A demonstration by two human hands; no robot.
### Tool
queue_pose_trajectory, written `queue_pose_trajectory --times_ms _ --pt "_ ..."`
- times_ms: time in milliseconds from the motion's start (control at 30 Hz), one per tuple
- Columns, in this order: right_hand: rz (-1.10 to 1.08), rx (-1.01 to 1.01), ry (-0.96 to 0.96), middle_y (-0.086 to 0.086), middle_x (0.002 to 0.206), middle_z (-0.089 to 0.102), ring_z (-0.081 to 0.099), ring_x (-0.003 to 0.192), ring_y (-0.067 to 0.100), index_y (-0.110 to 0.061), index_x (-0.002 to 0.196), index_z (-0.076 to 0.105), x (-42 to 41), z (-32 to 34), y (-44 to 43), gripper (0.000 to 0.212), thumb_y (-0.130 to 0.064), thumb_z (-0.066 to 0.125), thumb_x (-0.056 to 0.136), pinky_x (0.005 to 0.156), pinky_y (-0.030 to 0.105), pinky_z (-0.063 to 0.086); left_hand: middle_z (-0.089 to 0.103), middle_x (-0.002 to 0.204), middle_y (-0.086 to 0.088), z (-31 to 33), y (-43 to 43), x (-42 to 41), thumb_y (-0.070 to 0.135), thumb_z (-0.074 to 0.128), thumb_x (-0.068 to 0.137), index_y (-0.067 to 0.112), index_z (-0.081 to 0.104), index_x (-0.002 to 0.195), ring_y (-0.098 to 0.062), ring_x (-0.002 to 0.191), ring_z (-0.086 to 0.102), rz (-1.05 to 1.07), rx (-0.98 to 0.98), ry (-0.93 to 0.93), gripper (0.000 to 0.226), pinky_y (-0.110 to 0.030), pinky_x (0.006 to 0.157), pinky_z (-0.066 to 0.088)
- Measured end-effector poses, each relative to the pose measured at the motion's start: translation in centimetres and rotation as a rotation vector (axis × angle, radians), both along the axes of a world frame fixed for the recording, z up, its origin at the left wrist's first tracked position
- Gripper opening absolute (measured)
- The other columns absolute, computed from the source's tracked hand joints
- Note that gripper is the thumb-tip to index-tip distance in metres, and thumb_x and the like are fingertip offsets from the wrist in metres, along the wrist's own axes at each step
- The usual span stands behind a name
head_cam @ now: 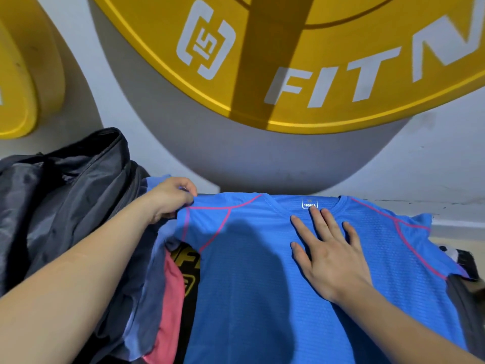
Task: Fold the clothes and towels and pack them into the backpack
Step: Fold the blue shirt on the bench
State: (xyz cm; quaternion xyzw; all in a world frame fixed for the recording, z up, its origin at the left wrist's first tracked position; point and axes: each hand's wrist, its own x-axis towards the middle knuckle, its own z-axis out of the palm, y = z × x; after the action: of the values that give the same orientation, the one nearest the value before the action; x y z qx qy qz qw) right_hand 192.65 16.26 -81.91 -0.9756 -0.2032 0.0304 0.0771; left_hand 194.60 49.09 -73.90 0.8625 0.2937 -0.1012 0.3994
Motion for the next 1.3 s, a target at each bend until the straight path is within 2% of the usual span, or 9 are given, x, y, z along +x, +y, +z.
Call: queue_pose_trajectory --times_ms 167,300,400,567,700,867,967,1100,1300 --pt "0.014 0.004 0.024 -0.003 0.161 0.005 0.002 0.149 0.016 -0.04 0.151 0.015 0.0 0.1 0.0 0.063 -0.06 0.005 0.091 0.113 0.043 -0.003 0.051 0.114 -0.01 0.6 -2.8 -0.7 0.011 0.055 0.083 0.021 0.053 0.114 -0.032 0.102 0.053 -0.248 0.886 -0.054 0.033 -0.038 0.072 0.045" --pt "-0.003 0.045 0.036 -0.005 0.161 0.002 -0.002 0.148 0.012 -0.03 0.153 0.009 -0.1 0.5 0.0 0.069 -0.058 0.005 0.09 0.113 0.041 -0.004 0.053 0.126 -0.006 -3.3 -10.0 -2.6 0.026 0.045 0.085 0.021 0.061 0.11 -0.028 0.113 0.052 -0.646 0.785 -0.297 0.03 -0.041 0.086 0.048" --pt "-0.02 0.131 0.039 -0.006 0.161 0.005 0.0 0.148 0.011 -0.027 0.153 0.01 -0.1 0.9 0.1 0.069 -0.052 0.005 0.089 0.114 0.037 -0.004 0.046 0.143 -0.003 -6.7 -13.6 -3.7 0.05 0.032 0.085 0.035 0.053 0.129 -0.027 0.129 0.046 -0.567 0.787 -0.14 0.051 -0.052 0.096 0.043" --pt "-0.124 0.346 0.055 -0.003 0.159 0.018 0.015 0.146 0.016 -0.026 0.149 0.025 0.4 1.2 -1.1 0.056 -0.037 0.029 0.094 0.115 0.033 0.014 0.046 0.145 -0.004 -8.3 -13.7 -4.1 0.051 0.031 0.087 0.037 0.053 0.133 -0.03 0.13 0.046 -0.513 0.893 -0.161 0.053 -0.056 0.096 0.038" --pt "-0.404 0.159 0.0 -0.004 0.151 0.032 0.022 0.141 0.015 -0.031 0.141 0.033 2.8 1.3 -6.2 0.056 -0.047 0.018 0.09 0.105 0.043 0.025 0.047 0.144 -0.008 -8.6 -13.8 -4.0 0.047 0.032 0.087 0.033 0.056 0.131 -0.033 0.129 0.047 -0.491 0.917 -0.245 0.052 -0.055 0.094 0.037" --pt "-0.662 0.12 0.321 0.006 0.11 0.062 0.053 0.107 0.029 -0.026 0.104 0.047 4.5 2.2 -11.6 0.044 -0.057 0.019 0.093 0.083 0.042 0.027 0.048 0.143 -0.009 -8.7 -13.7 -3.9 0.046 0.033 0.09 0.031 0.058 0.13 -0.034 0.127 0.049 -0.475 0.916 -0.3 0.049 -0.055 0.093 0.037" --pt "-0.639 0.166 0.329 0.009 0.114 0.062 0.056 0.106 0.03 -0.026 0.118 0.046 4.8 2.1 -11.3 0.048 -0.057 0.018 0.094 0.078 0.039 0.026 0.047 0.145 -0.006 -8.8 -13.8 -3.8 0.049 0.03 0.091 0.036 0.054 0.133 -0.031 0.128 0.048 -0.481 0.885 -0.256 0.049 -0.056 0.096 0.038" --pt "-0.841 0.575 0.363 0.014 0.134 0.053 0.05 0.122 0.034 -0.02 0.144 0.033 5.1 3.1 -12.5 0.056 -0.042 0.047 0.094 0.096 0.041 0.038 0.015 0.158 0.007 -7.0 -13.6 -5.1 0.048 0.033 0.092 0.046 0.029 0.142 -0.017 0.145 0.014 -0.334 0.687 -0.067 0.05 -0.051 0.112 0.016" --pt "-1.208 0.903 0.237 0.015 0.112 0.067 0.062 0.102 0.033 -0.016 0.105 0.068 3.2 3.6 -14.9 0.033 -0.001 0.06 0.076 0.091 0.036 0.051 0.057 0.128 -0.015 -6.5 -12.9 -14.4 0.033 0.045 0.069 0.024 0.066 0.11 -0.038 0.113 0.054 -0.269 0.61 -0.171 0.047 -0.051 0.081 0.051"
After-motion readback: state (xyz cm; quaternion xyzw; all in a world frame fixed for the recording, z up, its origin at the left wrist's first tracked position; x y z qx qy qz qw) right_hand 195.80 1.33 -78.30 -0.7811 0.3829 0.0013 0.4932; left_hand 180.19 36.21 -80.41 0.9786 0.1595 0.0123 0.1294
